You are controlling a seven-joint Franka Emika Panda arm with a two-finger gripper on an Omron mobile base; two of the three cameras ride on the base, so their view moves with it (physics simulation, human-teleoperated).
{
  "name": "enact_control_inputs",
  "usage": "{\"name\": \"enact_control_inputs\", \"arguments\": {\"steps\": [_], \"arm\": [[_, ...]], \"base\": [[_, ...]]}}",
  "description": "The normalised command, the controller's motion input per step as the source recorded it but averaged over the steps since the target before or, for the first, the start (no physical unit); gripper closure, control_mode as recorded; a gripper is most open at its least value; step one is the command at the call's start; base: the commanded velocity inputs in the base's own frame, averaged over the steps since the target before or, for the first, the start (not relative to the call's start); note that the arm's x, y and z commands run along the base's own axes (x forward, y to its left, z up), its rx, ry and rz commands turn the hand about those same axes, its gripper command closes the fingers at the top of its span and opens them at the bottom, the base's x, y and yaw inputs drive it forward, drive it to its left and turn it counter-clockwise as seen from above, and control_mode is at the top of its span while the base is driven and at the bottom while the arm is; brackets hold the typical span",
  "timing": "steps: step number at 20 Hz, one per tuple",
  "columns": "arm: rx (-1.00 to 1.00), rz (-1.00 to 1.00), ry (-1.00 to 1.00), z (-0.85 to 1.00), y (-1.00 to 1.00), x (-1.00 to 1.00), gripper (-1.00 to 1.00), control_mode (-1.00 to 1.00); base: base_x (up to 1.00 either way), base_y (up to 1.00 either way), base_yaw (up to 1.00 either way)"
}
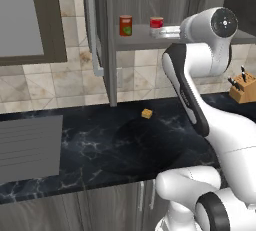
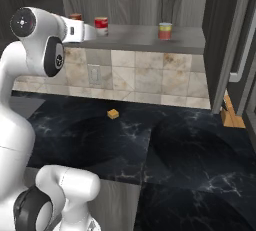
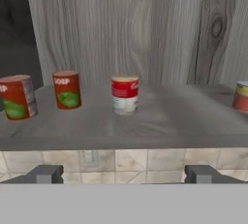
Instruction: Stack two cans on top of the other two cans in the cabinet.
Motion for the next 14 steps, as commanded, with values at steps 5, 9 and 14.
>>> {"name": "enact_control_inputs", "arguments": {"steps": [5,9,14], "arm": [[0.0,0.0,0.0,0.0,-0.08,0.3,-1.0,-1.0],[0.0,0.0,0.0,-0.03,-0.11,0.36,-1.0,-1.0],[0.0,0.0,0.0,-0.11,-0.01,0.3,-1.0,-1.0]], "base": [[0.0,0.0,0.0],[0.0,0.0,0.0],[0.0,0.0,0.0]]}}
